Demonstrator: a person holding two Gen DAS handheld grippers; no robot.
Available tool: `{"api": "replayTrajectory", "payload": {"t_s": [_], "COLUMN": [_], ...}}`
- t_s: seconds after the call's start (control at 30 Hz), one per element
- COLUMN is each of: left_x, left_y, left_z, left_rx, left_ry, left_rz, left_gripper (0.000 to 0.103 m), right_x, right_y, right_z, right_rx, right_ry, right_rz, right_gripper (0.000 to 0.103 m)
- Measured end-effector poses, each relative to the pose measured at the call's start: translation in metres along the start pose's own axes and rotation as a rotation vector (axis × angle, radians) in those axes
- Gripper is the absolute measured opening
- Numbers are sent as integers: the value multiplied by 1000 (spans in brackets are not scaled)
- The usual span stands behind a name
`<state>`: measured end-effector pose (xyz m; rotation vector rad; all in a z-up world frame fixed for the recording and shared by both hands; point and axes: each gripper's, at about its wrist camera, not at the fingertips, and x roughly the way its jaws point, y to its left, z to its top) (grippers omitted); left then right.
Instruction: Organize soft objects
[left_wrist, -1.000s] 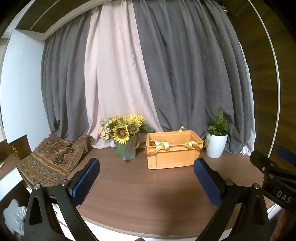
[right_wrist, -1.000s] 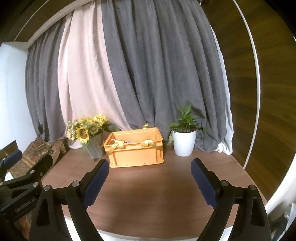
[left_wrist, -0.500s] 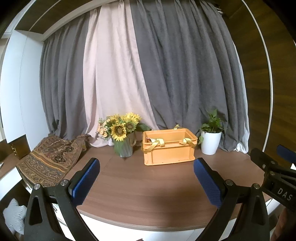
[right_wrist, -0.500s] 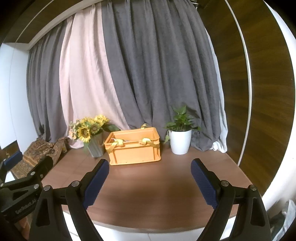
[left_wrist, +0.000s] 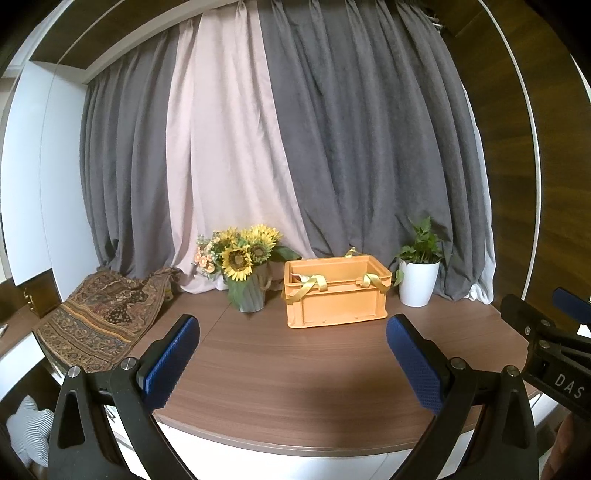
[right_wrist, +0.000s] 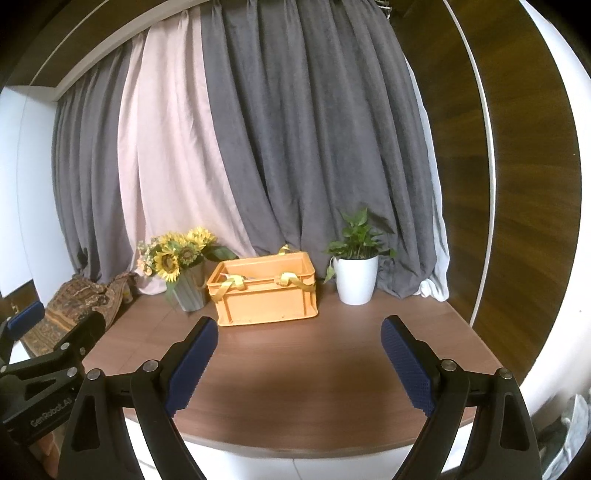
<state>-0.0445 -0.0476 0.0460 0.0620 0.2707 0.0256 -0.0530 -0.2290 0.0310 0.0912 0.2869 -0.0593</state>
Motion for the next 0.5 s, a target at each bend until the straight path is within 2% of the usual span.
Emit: {"api": "replayTrajectory", "payload": {"t_s": [0.5], "left_x": [-4], "left_y": [-2], "left_z": [1], "left_rx": [-4], "left_ry": [1], "left_rz": [-7], "left_gripper": [103], "right_x": [-4], "right_y": [-2], "right_z": [0], "right_rx": [-4], "right_ry": [-2], "right_rz": [-1], "right_gripper": [91]}}
